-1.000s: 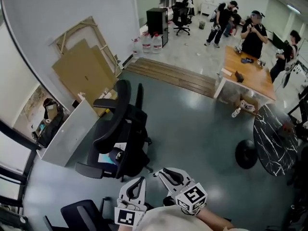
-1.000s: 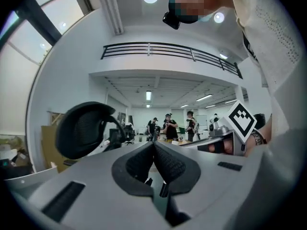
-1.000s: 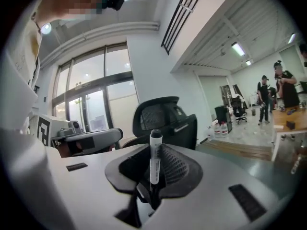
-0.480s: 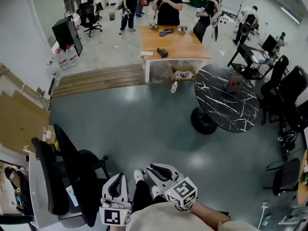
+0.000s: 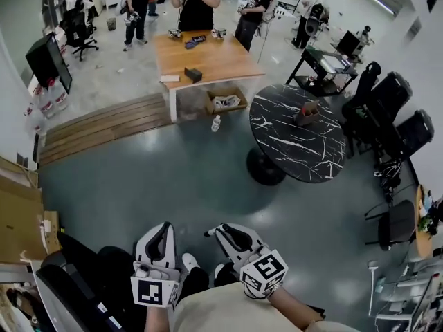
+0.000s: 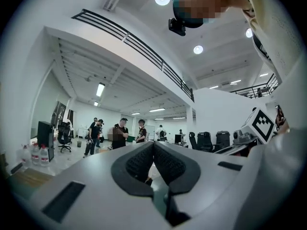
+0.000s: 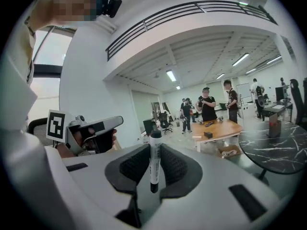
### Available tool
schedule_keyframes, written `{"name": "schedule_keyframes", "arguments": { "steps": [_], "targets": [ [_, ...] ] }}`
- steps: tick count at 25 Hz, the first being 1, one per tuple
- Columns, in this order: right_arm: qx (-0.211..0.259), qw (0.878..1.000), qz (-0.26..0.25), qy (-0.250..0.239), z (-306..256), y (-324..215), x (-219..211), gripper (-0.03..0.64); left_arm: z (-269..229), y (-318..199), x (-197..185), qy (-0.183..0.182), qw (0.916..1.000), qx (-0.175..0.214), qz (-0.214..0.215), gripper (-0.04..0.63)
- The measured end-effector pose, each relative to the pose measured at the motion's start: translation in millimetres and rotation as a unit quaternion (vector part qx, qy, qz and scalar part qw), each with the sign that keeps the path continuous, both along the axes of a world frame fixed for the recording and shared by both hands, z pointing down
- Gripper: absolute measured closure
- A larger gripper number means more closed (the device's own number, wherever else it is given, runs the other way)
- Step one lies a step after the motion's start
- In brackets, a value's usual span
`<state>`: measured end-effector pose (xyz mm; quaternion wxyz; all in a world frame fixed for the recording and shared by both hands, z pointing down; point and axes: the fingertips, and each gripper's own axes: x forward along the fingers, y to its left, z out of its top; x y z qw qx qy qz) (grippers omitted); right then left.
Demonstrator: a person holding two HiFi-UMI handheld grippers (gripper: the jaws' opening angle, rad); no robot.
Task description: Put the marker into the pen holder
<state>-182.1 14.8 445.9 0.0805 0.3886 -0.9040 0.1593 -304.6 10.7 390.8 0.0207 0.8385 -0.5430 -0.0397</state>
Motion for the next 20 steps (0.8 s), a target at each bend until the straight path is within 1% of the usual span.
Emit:
{"name": "schedule_keyframes", "arguments": {
  "steps": [4,7,9,11,15,20],
  "targets": [
    [-0.007,0.999,0.047,-0.002,0,-24,19,0.535,0,-29,-2,0.012,0.9998,-0.006,0.015,0.584],
    [-0.01,0.997,0.075,0.0,5,-45,40,0.535,13,-52,18,-0.012,0.9985,-0.024,0.049,0.583],
    [-0.01,0.996,0.093,-0.002,7,-60,57,0.535,21,-66,38,-0.029,0.9962,-0.032,0.075,0.583],
    [-0.011,0.994,0.109,-0.008,8,-77,76,0.535,27,-79,61,-0.038,0.9938,-0.041,0.096,0.584],
    [-0.018,0.992,0.124,-0.023,15,-117,122,0.535,34,-112,113,-0.037,0.9913,-0.058,0.112,0.583],
    [-0.011,0.992,0.122,-0.03,13,-183,192,0.535,30,-174,192,-0.047,0.9887,-0.062,0.128,0.584]
  ]
}}
